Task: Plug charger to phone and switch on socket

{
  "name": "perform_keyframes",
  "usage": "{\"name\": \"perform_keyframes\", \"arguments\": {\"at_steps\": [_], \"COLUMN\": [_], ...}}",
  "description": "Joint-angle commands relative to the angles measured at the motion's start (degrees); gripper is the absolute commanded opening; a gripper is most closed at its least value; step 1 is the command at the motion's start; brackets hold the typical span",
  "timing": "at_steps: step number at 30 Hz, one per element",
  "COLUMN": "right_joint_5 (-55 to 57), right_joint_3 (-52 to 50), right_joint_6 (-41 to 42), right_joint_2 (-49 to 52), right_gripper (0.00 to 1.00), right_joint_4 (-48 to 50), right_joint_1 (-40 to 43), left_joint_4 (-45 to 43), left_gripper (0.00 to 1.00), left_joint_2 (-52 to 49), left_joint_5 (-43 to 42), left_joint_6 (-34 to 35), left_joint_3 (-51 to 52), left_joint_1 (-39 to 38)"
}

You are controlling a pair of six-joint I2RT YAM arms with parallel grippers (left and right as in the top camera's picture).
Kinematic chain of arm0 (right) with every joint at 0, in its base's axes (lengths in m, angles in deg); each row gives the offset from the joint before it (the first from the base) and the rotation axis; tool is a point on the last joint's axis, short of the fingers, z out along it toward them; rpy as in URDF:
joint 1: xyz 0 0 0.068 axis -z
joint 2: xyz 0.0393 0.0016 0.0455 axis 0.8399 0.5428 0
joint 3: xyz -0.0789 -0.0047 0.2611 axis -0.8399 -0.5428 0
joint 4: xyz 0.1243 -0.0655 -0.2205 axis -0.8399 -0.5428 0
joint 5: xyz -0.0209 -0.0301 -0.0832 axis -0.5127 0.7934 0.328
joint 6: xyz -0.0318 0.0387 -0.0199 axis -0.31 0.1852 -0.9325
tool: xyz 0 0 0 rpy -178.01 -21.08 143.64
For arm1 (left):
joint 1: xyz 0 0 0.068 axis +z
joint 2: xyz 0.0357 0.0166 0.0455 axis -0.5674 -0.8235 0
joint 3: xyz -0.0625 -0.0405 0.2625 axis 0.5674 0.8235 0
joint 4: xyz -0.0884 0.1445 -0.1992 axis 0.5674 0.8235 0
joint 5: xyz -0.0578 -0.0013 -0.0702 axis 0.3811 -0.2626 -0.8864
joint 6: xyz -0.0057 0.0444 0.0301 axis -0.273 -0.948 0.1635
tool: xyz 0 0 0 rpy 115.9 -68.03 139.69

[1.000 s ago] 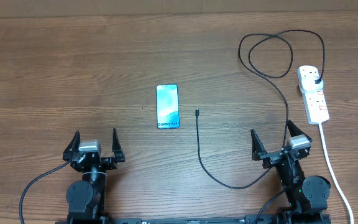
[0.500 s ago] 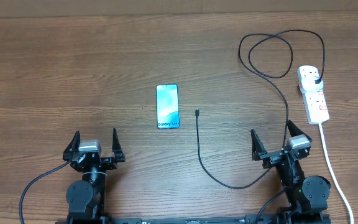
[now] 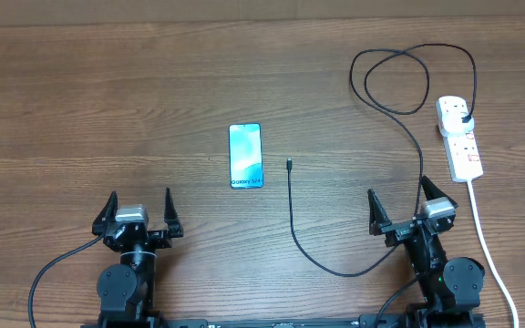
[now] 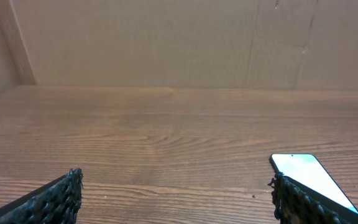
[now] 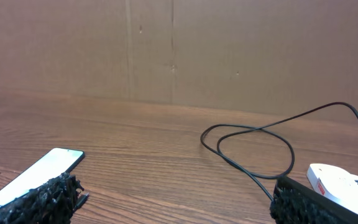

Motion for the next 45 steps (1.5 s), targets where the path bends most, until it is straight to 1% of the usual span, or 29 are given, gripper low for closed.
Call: {"name": "perform_keyframes", "arguments": {"at_steps": [1,29,31,33,34,37,39,41,43,45], "right_joint_5": [0.3,0.3,0.3,0.3,0.3,0.3,0.3,0.3,0.3,0.3], "right_joint_3": [-0.6,-0.6,-0.6,-0.6,-0.6,-0.6,-0.6,-0.6,-0.6,-0.6], "right_joint_6": [-0.1,-0.1,-0.1,-0.1,-0.1,-0.1,-0.1,-0.1,-0.1,-0.1], "right_joint_2": [-0.5,-0.5,-0.5,-0.5,-0.5,-0.5,-0.5,-0.5,-0.5,-0.5], "right_gripper": [1.0,1.0,1.0,1.0,1.0,1.0,1.0,1.0,1.0,1.0], "right_joint_4": [0.2,0.2,0.2,0.2,0.2,0.2,0.2,0.2,0.2,0.2], "right_joint_1": [-0.2,-0.2,-0.2,-0.2,-0.2,-0.2,-0.2,-0.2,-0.2,-0.2], "left_joint_4": [0.1,0.0,0.2,-0.1,-0.8,-1.4,-1.7,-1.9,-3.7,-7.8], "left_gripper": [1.0,1.0,1.0,1.0,1.0,1.0,1.0,1.0,1.0,1.0], "left_joint_2": [0.6,0.6,0.6,0.5,0.5,0.5,0.5,0.5,0.5,0.5], "left_joint_5": [-0.5,-0.6,-5.0,-14.5,-19.8,-29.9,-31.8,-30.2,-29.6,-29.8], "left_joint_6": [-1.1,-0.7,3.7,14.2,21.5,36.8,45.0,52.5,56.7,56.8], "left_joint_3": [0.2,0.2,0.2,0.2,0.2,0.2,0.2,0.2,0.2,0.2], "left_joint_1": [0.5,0.4,0.3,0.2,0.3,0.2,0.3,0.3,0.3,0.3]}}
